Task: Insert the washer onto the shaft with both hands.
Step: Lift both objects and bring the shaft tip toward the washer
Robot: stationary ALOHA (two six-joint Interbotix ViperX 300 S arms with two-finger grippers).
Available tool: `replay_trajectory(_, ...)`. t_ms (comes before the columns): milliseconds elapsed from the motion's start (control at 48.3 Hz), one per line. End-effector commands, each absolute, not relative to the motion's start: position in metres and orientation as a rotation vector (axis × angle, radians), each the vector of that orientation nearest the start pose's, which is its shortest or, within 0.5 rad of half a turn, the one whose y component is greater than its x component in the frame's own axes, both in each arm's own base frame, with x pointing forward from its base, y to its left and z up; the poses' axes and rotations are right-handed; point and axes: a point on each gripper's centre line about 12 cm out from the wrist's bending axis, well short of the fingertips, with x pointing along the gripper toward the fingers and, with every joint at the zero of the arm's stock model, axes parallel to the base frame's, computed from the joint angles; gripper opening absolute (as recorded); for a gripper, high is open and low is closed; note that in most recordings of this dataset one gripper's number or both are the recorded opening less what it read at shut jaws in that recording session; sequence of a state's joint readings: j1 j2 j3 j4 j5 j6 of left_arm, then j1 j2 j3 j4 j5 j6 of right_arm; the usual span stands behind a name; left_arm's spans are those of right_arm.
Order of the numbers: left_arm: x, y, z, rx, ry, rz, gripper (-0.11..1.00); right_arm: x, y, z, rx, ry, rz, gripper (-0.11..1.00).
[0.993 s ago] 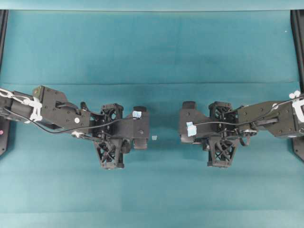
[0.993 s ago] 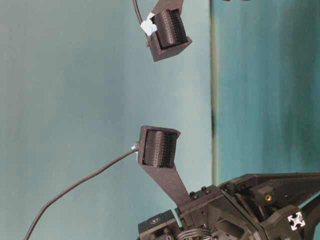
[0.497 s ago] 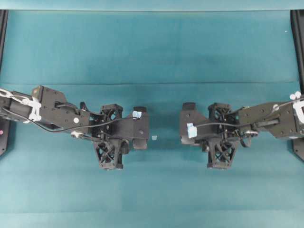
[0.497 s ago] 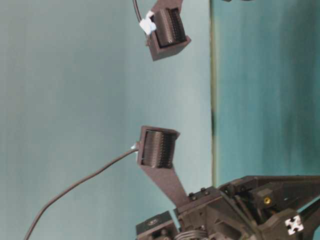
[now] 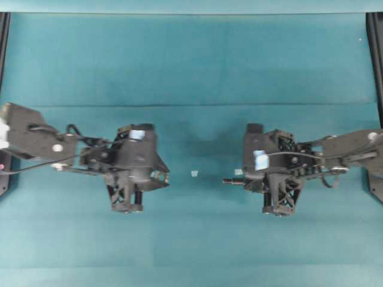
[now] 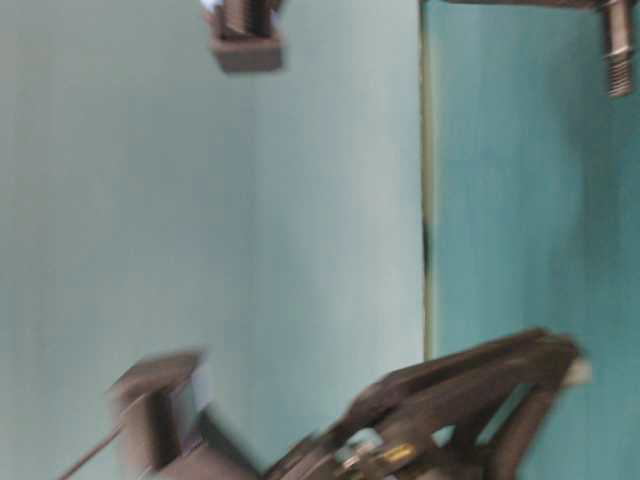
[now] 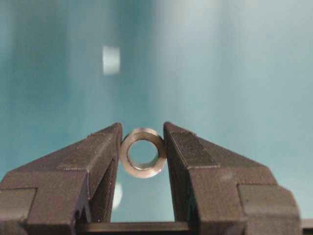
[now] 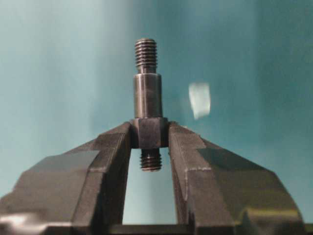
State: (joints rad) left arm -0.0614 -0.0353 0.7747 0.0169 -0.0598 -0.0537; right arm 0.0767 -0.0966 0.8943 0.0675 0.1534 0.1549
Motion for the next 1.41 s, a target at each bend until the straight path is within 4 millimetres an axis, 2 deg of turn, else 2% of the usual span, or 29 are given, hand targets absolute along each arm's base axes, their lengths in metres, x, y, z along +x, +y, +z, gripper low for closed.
replay_trajectory(0,0.359,-0.025,0.172,-0.021,0.566,-0.057,0.35,0.307,0.025,0.133,0.219,0.831,-0.031,0.0)
replay_trajectory(207,0.347,-0.024,0.186,-0.04,0.405,-0.062,0.35,0.296,0.027,0.139,0.267,0.695,-0.027,0.0)
replay_trajectory(372,0.345,-0.024,0.199,-0.067,0.271,-0.065,0.35,0.295,0.034,0.142,0.264,0.652,0.0,0.0)
replay_trajectory(641,0.347,-0.025,0.203,-0.086,0.237,-0.066,0.35,0.303,0.039,0.149,0.266,0.544,0.027,0.0)
replay_trajectory(786,0.348,-0.025,0.202,-0.087,0.24,-0.066,0.35,0.3,0.041,0.142,0.263,0.539,0.033,0.0)
replay_trajectory(1035,0.361,-0.028,0.196,-0.087,0.254,-0.072,0.35,0.302,0.047,0.128,0.289,0.49,0.049,0.0)
replay_trajectory(1386,0.385,-0.035,0.189,-0.087,0.264,-0.085,0.35,0.308,0.049,0.124,0.331,0.423,0.051,0.0)
